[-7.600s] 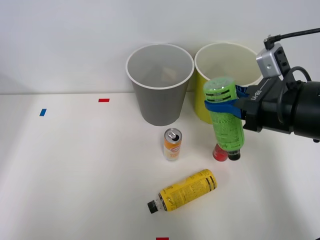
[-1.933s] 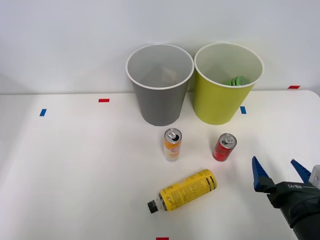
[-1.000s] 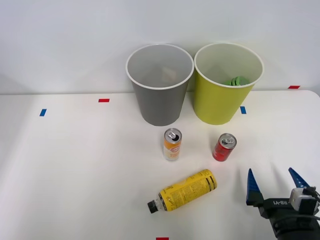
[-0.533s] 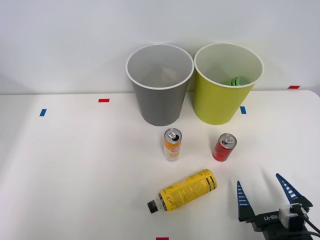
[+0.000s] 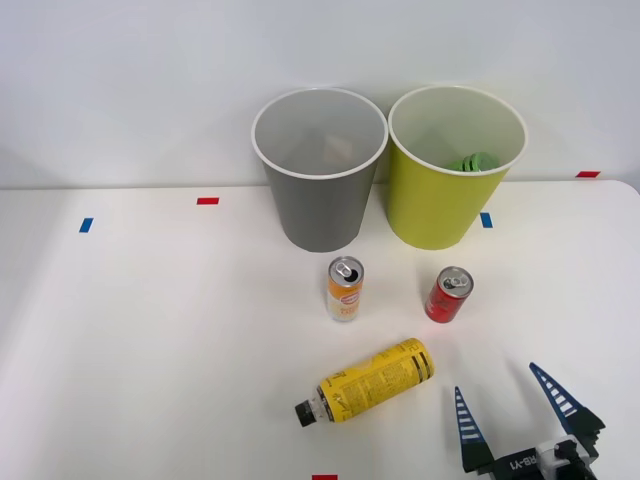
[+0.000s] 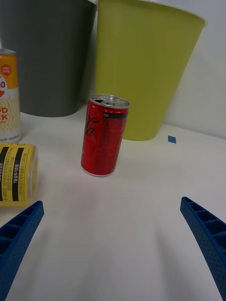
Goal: Put cans in the gray bin, plastic bottles in the light green bin
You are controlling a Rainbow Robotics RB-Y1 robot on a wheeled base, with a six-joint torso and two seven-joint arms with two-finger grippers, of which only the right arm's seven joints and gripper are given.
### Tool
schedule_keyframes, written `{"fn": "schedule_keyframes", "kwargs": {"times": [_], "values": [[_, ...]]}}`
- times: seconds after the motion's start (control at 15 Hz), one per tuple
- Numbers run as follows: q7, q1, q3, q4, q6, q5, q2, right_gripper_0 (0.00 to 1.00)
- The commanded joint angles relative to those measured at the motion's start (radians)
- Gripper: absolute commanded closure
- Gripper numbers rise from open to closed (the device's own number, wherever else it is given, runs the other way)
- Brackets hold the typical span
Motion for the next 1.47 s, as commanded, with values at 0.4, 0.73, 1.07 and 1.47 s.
{"fn": "schedule_keyframes", "kwargs": {"times": [0.4,0.73,1.07,1.47], "values": [[0.009,0.043,0.046,0.025,-0.07,-0.072,0.005,0.0],[0.005,0.076,0.032,0.025,-0.091,-0.096,0.005,0.0],[0.005,0.085,0.028,0.025,-0.097,-0.093,0.005,0.0],[0.009,0.085,0.024,0.024,-0.096,-0.093,0.005,0.0]]}}
